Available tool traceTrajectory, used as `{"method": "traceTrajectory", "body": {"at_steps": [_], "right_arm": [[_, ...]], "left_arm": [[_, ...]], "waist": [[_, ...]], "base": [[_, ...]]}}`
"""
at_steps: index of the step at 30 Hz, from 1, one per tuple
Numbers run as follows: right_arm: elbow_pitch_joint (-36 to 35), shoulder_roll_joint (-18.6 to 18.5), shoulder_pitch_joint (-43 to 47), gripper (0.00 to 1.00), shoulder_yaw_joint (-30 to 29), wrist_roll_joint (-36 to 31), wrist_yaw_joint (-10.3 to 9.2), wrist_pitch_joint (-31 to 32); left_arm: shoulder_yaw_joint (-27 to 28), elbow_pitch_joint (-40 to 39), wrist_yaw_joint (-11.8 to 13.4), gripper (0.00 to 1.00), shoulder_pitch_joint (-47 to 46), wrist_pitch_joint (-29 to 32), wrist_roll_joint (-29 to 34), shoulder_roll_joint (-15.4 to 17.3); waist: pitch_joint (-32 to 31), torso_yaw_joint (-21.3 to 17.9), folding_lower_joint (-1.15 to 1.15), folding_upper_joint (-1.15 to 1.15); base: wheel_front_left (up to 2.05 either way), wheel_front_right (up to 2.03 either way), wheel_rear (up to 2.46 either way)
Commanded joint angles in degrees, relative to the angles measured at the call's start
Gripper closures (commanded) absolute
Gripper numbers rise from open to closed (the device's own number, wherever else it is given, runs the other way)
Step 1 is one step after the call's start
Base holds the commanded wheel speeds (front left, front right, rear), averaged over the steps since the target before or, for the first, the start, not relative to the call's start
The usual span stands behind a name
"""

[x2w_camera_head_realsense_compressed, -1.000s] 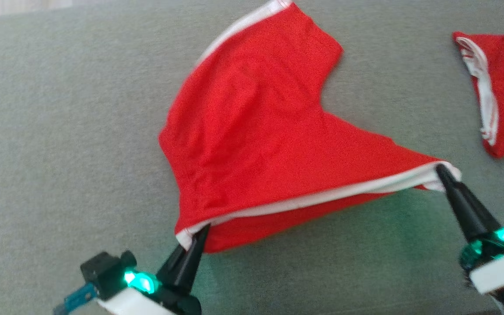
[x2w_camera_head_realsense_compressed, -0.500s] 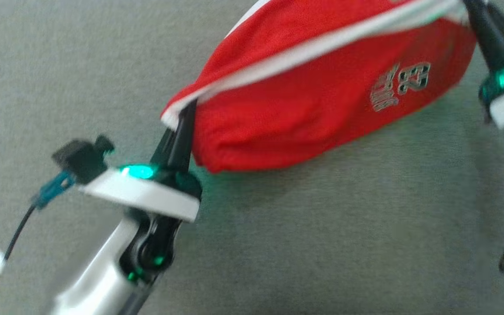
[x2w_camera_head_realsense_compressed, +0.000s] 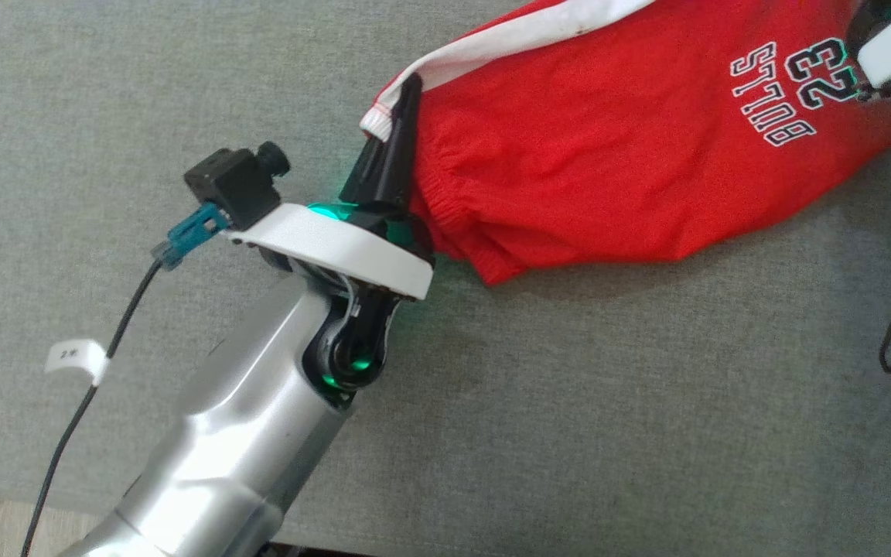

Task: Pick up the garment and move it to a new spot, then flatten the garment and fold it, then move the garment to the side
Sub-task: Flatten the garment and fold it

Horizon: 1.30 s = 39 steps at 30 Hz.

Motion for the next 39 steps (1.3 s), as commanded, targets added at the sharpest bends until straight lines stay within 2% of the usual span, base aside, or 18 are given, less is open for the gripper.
{"method": "traceTrajectory", "body": {"at_steps": [1, 6, 14, 15, 16, 17, 18, 19, 26, 34, 39], "right_arm": [[-1.0, -0.1, -1.3, 1.0, 1.0, -0.4, 0.4, -0.7], [2.3, -0.8, -2.9, 1.0, 2.8, -1.2, 0.4, -2.3], [10.1, -2.4, -5.3, 1.0, 4.5, -3.3, 0.4, -7.8], [10.9, -2.5, -5.6, 0.56, 4.9, -3.9, 0.4, -8.6], [11.8, -2.4, -5.9, 0.0, 5.2, -4.1, 0.4, -9.2], [12.6, -2.2, -6.1, 0.0, 5.6, -4.2, 0.4, -9.7], [13.2, -2.1, -6.3, 0.0, 5.9, -4.3, 0.4, -10.1], [13.8, -1.9, -6.6, 0.0, 6.3, -4.2, 0.4, -10.4], [12.1, -4.2, -6.0, 0.0, 10.9, -3.2, 0.4, -10.0], [6.9, -10.7, -0.6, 0.0, 12.3, -2.6, 0.4, -0.6], [5.8, -9.9, 2.2, 0.0, 11.2, -4.6, 0.4, 3.2]], "left_arm": [[0.4, 0.6, -0.6, 1.0, -0.1, -0.3, 0.3, 0.5], [-0.1, 2.8, -0.8, 1.0, -1.4, -0.9, 1.2, -0.2], [0.8, 6.7, 0.5, 1.0, -2.7, -2.9, 1.6, -1.4], [0.7, 7.1, 0.6, 0.89, -2.7, -2.9, 1.5, -1.5], [0.5, 7.4, 0.7, 0.72, -2.6, -2.7, 1.4, -1.6], [0.3, 7.8, 0.7, 0.36, -2.5, -2.4, 1.4, -1.6], [0.2, 8.1, 0.8, 0.12, -2.5, -2.2, 1.4, -1.6], [0.1, 8.3, 0.9, 0.0, -2.4, -2.2, 1.5, -1.5], [1.1, 8.8, 2.0, 0.0, -0.5, -2.0, 0.8, 0.5], [0.8, 7.1, 4.2, 0.0, 2.3, -2.3, 2.5, 3.9], [-0.7, 4.6, 5.1, 0.0, 3.4, -2.8, 4.7, 4.5]], "waist": [[0.1, 0.2, 0.0, 0.0], [0.3, 0.3, 0.0, 0.0], [-0.5, 1.0, 0.0, 0.0], [-0.7, 1.0, 0.0, 0.0], [-0.9, 1.0, 0.0, 0.0], [-1.1, 1.0, 0.0, 0.0], [-1.3, 0.9, 0.0, 0.0], [-1.5, 0.8, 0.0, 0.0], [-4.2, -0.8, 0.0, 0.0], [-6.9, -1.9, 0.0, 0.0], [-7.1, -1.1, 0.0, 0.0]], "base": [[0.0, 0.0, 0.0], [0.0, 0.0, 0.0], [0.0, 0.0, 0.0], [0.0, 0.0, 0.0], [0.0, 0.0, 0.0], [0.0, 0.0, 0.0], [0.0, 0.0, 0.0], [0.0, 0.0, 0.0], [0.0, 0.0, 0.0], [0.0, 0.0, 0.0], [0.0, 0.0, 0.0]]}}
